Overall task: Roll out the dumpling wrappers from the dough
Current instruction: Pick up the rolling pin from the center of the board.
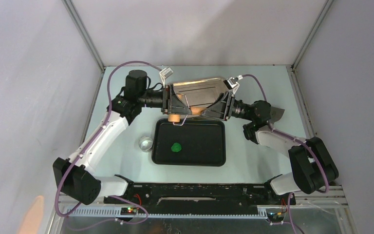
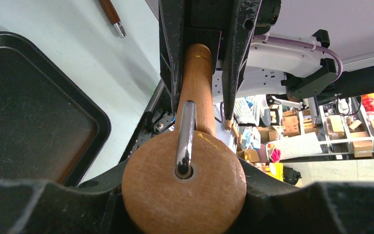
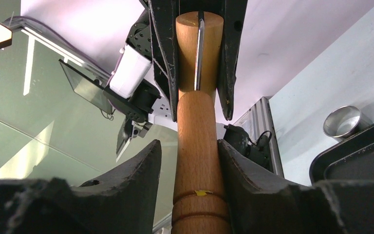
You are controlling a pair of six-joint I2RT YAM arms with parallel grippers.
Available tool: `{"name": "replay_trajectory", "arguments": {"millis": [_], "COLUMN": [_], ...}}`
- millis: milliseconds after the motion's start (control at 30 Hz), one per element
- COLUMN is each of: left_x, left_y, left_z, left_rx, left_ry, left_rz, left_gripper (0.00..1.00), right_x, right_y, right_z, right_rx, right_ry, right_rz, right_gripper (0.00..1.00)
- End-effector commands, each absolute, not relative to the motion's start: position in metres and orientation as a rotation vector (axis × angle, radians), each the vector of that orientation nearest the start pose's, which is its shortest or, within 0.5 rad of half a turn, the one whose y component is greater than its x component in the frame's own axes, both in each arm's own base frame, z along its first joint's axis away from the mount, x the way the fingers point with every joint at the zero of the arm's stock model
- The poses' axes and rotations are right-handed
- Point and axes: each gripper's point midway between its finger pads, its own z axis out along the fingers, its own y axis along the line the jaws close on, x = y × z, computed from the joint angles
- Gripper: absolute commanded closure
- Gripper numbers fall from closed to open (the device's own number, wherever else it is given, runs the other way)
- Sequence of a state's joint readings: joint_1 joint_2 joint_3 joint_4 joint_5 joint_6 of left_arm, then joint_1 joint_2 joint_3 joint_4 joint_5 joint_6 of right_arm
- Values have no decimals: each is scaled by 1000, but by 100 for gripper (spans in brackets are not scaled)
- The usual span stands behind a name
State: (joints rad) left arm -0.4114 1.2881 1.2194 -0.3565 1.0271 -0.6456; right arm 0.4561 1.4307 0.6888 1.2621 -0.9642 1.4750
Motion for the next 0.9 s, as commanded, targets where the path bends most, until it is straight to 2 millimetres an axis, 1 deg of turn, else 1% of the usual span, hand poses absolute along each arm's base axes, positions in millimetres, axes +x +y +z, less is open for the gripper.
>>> {"name": "replay_trajectory", "arguments": {"millis": [0, 33, 167, 267, 433, 700, 867], "left_x": [209, 209, 208, 208, 207, 205, 204], "left_y": [-281, -281, -281, -281, -280, -280, -278], "left_z": [333, 333, 332, 332, 332, 338, 336], "left_rx": [602, 603, 611, 618, 628, 652, 664], "left_ry": [2073, 2073, 2077, 2081, 2081, 2067, 2081], "left_rz": [-1697, -1695, -1697, -1694, -1690, -1687, -1679], "left_gripper": [100, 100, 100, 100, 100, 100, 100], "right_x": [217, 217, 217, 218, 219, 220, 223], "right_y": [297, 297, 297, 297, 297, 298, 296], "right_z": [336, 336, 334, 331, 330, 320, 319], "right_rx": [-407, -406, -404, -405, -410, -418, -417], "right_ry": [1492, 1494, 1505, 1519, 1528, 1573, 1575], "right_rz": [2078, 2078, 2076, 2069, 2059, 2039, 2030], "right_gripper": [53, 52, 43, 41, 39, 39, 39]}}
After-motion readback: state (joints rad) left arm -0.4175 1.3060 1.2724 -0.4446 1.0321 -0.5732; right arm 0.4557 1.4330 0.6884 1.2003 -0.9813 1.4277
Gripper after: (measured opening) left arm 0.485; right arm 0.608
